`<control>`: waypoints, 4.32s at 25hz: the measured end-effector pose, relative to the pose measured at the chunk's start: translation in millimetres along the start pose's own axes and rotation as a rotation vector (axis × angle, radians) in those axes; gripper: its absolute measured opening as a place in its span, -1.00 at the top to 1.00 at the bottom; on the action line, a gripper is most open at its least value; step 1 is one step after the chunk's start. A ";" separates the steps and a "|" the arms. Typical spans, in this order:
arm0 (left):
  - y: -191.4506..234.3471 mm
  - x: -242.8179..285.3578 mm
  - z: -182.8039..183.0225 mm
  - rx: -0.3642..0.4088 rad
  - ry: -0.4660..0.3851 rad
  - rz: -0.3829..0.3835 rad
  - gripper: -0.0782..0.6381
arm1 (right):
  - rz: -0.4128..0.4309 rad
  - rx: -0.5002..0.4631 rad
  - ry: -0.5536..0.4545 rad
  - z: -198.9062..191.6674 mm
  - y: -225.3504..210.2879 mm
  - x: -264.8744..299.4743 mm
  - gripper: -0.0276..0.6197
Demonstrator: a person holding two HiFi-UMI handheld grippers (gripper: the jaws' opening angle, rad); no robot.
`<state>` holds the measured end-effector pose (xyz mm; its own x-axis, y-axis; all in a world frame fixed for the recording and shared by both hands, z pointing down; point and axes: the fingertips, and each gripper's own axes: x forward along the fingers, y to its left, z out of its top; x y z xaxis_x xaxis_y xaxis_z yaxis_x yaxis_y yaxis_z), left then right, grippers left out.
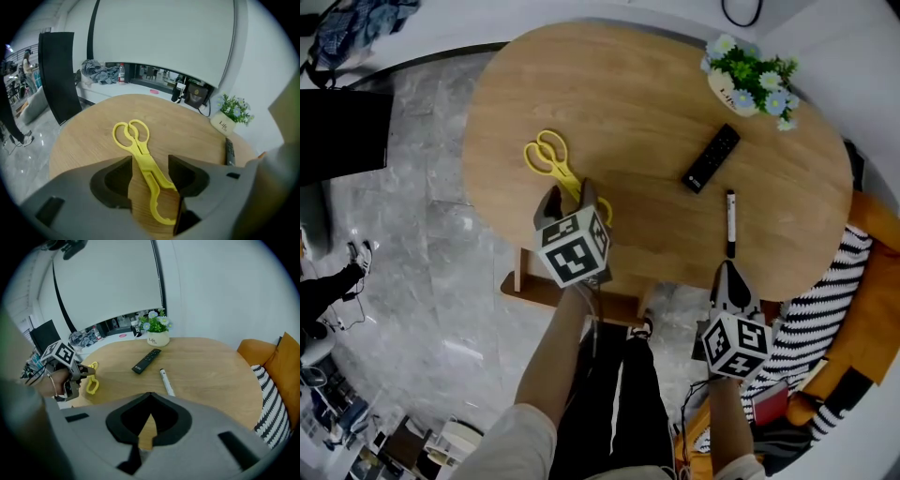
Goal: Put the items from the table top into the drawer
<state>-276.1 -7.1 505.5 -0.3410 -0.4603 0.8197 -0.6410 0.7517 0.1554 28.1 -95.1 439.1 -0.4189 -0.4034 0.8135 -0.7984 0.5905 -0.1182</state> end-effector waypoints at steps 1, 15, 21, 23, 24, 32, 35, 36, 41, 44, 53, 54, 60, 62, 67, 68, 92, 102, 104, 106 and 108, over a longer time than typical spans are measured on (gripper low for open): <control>-0.1 3.3 -0.1 -0.009 0.006 0.010 0.19 | -0.002 0.001 0.002 0.7 -0.9 0.5 0.94; 7.7 17.6 -3.5 0.047 0.041 0.076 0.22 | 0.034 0.008 0.033 -4.6 7.7 7.0 0.94; 11.2 17.3 -4.7 0.065 0.080 0.058 0.43 | 0.048 -0.019 0.039 -6.0 5.6 6.0 0.94; 11.2 16.3 -4.7 0.087 0.087 0.048 0.44 | 0.048 -0.019 0.041 -7.5 4.6 4.2 0.94; 11.2 15.7 -5.0 0.101 0.090 0.043 0.45 | 0.049 -0.018 0.041 -8.2 4.4 3.4 0.93; 13.3 -4.2 -9.8 0.140 0.047 0.035 0.46 | 0.071 -0.030 0.032 -11.5 8.4 -2.1 0.94; 14.3 -15.9 -13.9 0.135 0.032 0.029 0.46 | 0.080 -0.045 0.029 -12.8 11.4 -6.3 0.94; 15.5 -20.5 -16.0 0.128 0.027 0.028 0.47 | 0.084 -0.051 0.028 -13.7 12.9 -8.3 0.94; 25.2 -49.9 -36.4 0.072 0.013 0.031 0.46 | 0.106 -0.086 0.021 -22.4 20.2 -23.8 0.94; 34.7 -72.6 -55.8 0.028 0.000 0.047 0.46 | 0.121 -0.111 0.009 -28.4 26.0 -38.2 0.94; 59.3 -134.8 -147.4 -0.117 0.013 0.105 0.46 | 0.138 -0.187 -0.010 -70.6 25.6 -92.8 0.94; 61.1 -140.3 -156.0 -0.140 0.015 0.108 0.46 | 0.137 -0.192 -0.012 -75.9 24.0 -98.8 0.94; 70.9 -160.8 -194.2 -0.245 0.017 0.136 0.46 | 0.126 -0.214 -0.007 -105.2 16.1 -127.5 0.94; 73.8 -162.7 -202.6 -0.266 0.024 0.145 0.46 | 0.122 -0.223 -0.005 -109.9 15.4 -133.6 0.94; 80.1 -155.0 -220.2 -0.299 0.053 0.171 0.46 | 0.116 -0.249 0.001 -114.0 14.9 -137.4 0.94; 81.4 -152.4 -222.9 -0.304 0.058 0.174 0.46 | 0.114 -0.251 0.003 -114.4 14.8 -136.8 0.94; 68.1 -105.2 -201.1 -0.246 0.043 0.138 0.24 | 0.105 -0.144 0.020 -110.6 24.3 -97.4 0.94; 13.9 -118.5 -159.7 -0.018 0.003 0.022 0.24 | 0.065 -0.063 -0.017 -96.8 5.2 -103.3 0.94; -10.3 -118.7 -150.6 0.062 0.006 -0.026 0.24 | 0.054 -0.041 -0.027 -90.6 -1.9 -105.6 0.94; -33.8 -119.7 -140.7 0.124 0.005 -0.067 0.24 | 0.043 -0.016 -0.039 -84.3 -10.1 -109.1 0.94; -54.1 -118.5 -128.5 0.179 0.002 -0.105 0.24 | 0.026 0.018 -0.056 -80.1 -17.7 -111.1 0.94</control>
<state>-112.7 67.5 470.8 -0.2644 -0.5305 0.8054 -0.7852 0.6033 0.1397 123.4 -4.8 396.4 -0.4626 -0.4274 0.7767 -0.7944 0.5888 -0.1492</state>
